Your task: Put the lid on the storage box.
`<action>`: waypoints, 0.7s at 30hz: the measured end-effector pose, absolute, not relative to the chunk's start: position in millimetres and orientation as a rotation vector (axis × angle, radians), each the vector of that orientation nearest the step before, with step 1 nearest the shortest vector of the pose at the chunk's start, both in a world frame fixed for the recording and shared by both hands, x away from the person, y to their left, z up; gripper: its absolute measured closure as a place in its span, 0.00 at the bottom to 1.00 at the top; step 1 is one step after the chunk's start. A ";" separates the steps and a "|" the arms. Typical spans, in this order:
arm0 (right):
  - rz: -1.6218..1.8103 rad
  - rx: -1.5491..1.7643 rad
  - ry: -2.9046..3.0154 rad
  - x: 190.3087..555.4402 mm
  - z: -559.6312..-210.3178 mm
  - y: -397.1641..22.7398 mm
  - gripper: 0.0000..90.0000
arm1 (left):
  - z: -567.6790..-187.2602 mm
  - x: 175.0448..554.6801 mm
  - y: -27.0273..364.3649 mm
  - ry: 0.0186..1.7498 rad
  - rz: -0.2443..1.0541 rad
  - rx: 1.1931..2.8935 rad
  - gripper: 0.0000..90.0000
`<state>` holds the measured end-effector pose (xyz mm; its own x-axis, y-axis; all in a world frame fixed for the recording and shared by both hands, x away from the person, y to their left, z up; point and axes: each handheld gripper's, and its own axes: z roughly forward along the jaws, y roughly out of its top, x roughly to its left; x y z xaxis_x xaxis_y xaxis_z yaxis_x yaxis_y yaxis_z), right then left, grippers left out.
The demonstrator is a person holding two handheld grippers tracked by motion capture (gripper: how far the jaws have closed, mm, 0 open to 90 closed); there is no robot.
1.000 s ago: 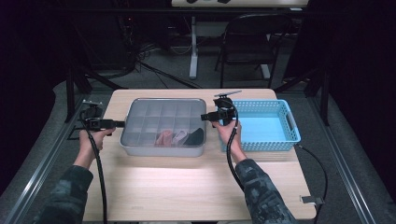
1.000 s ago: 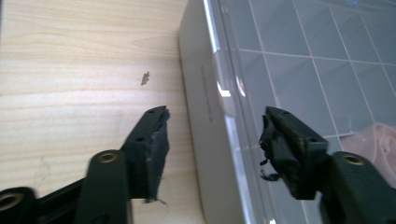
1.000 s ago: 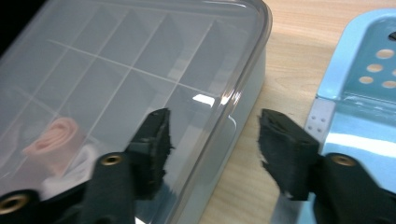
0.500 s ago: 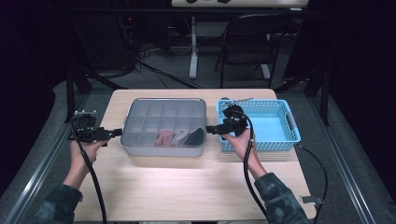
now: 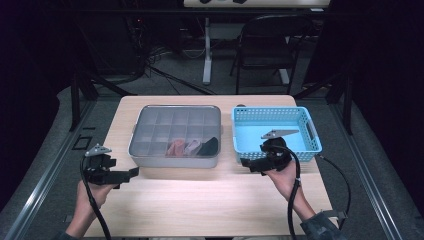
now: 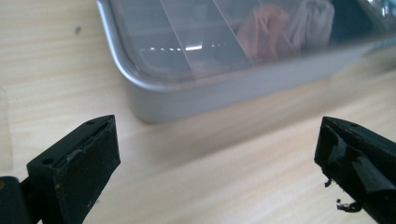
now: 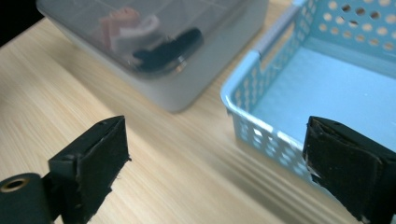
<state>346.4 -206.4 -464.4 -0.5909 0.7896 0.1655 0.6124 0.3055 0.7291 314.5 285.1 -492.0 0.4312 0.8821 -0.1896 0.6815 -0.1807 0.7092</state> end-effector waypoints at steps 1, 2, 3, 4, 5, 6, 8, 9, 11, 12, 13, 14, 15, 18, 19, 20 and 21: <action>1.147 1.290 2.354 342.3 -466.8 -210.5 0.06 | -495.3 311.6 283.0 1.318 0.342 1.943 0.00; 1.138 1.295 2.355 338.4 -470.1 -214.4 0.05 | -498.5 308.4 281.6 1.316 0.337 1.950 0.00; 1.131 1.298 2.355 334.8 -473.9 -218.2 0.05 | -501.4 305.1 280.6 1.313 0.325 1.950 0.00; 1.127 1.297 2.355 331.0 -477.9 -222.4 0.05 | -504.0 302.1 280.3 1.310 0.312 1.964 0.00; 1.113 1.304 2.355 327.1 -482.2 -226.2 0.03 | -506.8 298.9 279.6 1.310 0.311 1.960 0.00; 1.109 1.308 2.356 323.6 -486.6 -230.6 0.03 | -509.6 295.9 279.2 1.313 0.305 1.958 0.00; 1.100 1.339 2.352 316.2 -495.5 -239.9 0.02 | -516.6 291.1 278.2 1.316 0.307 1.958 0.00; 1.093 1.343 2.352 313.1 -500.0 -244.3 0.01 | -520.5 288.8 278.0 1.321 0.303 1.952 0.00; 1.083 1.361 2.345 306.1 -509.2 -252.2 0.00 | -527.6 286.1 277.3 1.323 0.294 1.964 0.00; 1.086 1.369 2.348 303.0 -513.8 -255.6 0.00 | -531.6 285.2 276.5 1.327 0.292 1.957 0.00; 1.097 1.372 2.342 300.4 -518.8 -258.7 0.00 | -535.0 284.9 275.3 1.328 0.286 1.963 0.00; 1.096 1.382 2.337 297.2 -523.1 -261.3 0.00 | -537.9 284.7 273.5 1.331 0.278 1.971 0.00; 1.102 1.379 2.333 294.2 -527.3 -264.5 0.00 | -539.6 285.1 272.4 1.320 0.270 1.984 0.00; 1.092 1.374 2.327 288.9 -538.3 -269.9 0.00 | -541.9 284.5 268.6 1.308 0.253 1.998 0.00; 1.087 1.380 2.325 288.2 -540.8 -271.3 0.00 | -542.0 284.5 267.7 1.304 0.250 2.005 0.00; 1.079 1.393 2.329 288.0 -542.0 -272.5 0.00 | -542.4 284.6 266.4 1.296 0.257 2.007 0.00; 1.097 1.400 2.326 288.2 -544.5 -273.8 0.00 | -542.5 284.8 265.7 1.290 0.254 2.008 0.00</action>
